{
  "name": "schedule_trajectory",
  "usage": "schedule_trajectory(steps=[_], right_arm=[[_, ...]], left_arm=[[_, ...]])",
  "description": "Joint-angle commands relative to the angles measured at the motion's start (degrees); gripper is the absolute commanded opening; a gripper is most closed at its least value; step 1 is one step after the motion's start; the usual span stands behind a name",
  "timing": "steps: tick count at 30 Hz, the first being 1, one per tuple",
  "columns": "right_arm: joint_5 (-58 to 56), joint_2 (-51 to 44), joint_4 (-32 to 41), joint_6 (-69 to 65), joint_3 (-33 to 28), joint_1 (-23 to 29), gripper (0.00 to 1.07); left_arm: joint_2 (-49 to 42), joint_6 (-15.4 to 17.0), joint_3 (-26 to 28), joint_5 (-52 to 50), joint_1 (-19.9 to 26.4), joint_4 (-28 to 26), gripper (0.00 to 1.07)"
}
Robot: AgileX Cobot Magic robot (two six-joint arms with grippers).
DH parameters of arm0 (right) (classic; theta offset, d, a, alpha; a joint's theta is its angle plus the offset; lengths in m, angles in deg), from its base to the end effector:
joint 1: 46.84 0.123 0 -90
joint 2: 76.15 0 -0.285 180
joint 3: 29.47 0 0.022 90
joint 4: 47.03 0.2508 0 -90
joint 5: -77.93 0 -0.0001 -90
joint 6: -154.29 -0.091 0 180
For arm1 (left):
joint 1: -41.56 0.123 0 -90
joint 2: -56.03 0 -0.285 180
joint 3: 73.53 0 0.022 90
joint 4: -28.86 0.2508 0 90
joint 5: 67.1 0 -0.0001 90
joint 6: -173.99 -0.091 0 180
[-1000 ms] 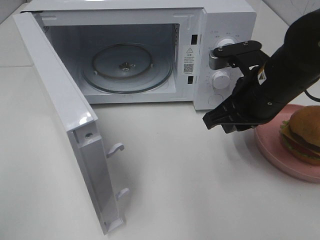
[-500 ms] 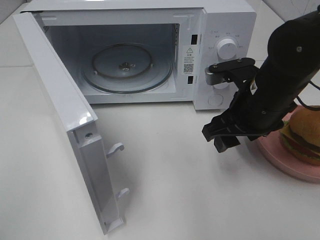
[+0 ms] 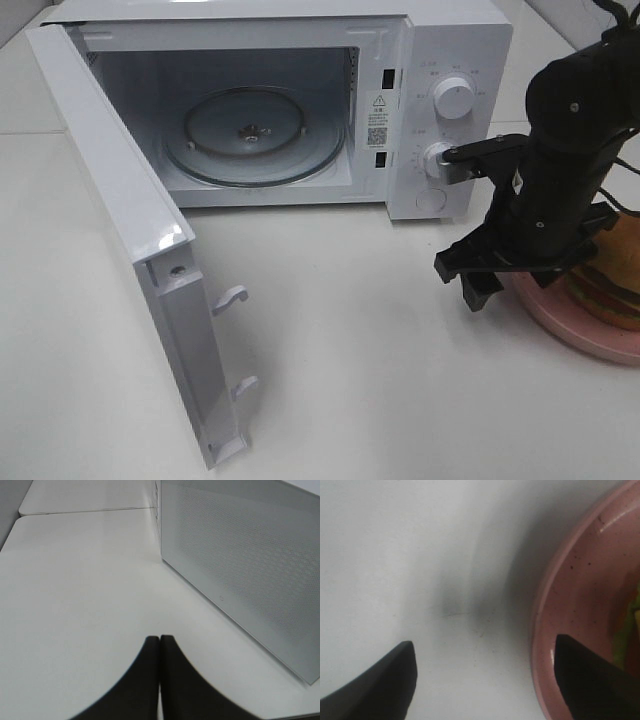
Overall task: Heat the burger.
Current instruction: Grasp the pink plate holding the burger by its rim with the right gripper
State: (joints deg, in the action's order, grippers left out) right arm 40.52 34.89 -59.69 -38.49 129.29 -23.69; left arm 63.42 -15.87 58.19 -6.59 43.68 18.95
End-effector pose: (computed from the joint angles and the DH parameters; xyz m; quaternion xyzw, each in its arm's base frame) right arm 0.2988 0.1146 0.1480 -0.1703 0.9785 -0.0434 0.1080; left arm -0.0065 -0.0139 0.2800 0.0607 0.8435 -0.0309 0.5327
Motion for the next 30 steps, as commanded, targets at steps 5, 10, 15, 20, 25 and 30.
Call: schedule_trajectory(steps=[5,10,15,20,25,30], right_arm=[[0.00,2.06,-2.58,-0.46,0.29,-1.38,0.73],[0.11,5.50,-3.61,-0.52,0.29,-1.38,0.73],[0.69,8.71,-3.72,0.29,0.29,-1.38,0.71],[0.69,9.97,-4.47,0.40,0.29,-1.38,0.55],[0.69,9.85,-4.98,0.40,0.29,-1.38,0.29],[0.69,9.85,-5.96,0.40,0.29,-1.38,0.02]], left_arm=[[-0.97,-0.17,-0.17,-0.69,-0.23,-0.23,0.00],[-0.97,-0.17,-0.17,-0.69,-0.23,-0.23,0.00],[-0.97,-0.17,-0.17,-0.69,-0.23,-0.23,0.00],[-0.97,-0.17,-0.17,-0.69,-0.23,-0.23,0.00],[-0.97,-0.17,-0.17,-0.69,-0.23,-0.23,0.00],[-0.97,-0.17,-0.17,-0.69,-0.23,-0.23,0.00]])
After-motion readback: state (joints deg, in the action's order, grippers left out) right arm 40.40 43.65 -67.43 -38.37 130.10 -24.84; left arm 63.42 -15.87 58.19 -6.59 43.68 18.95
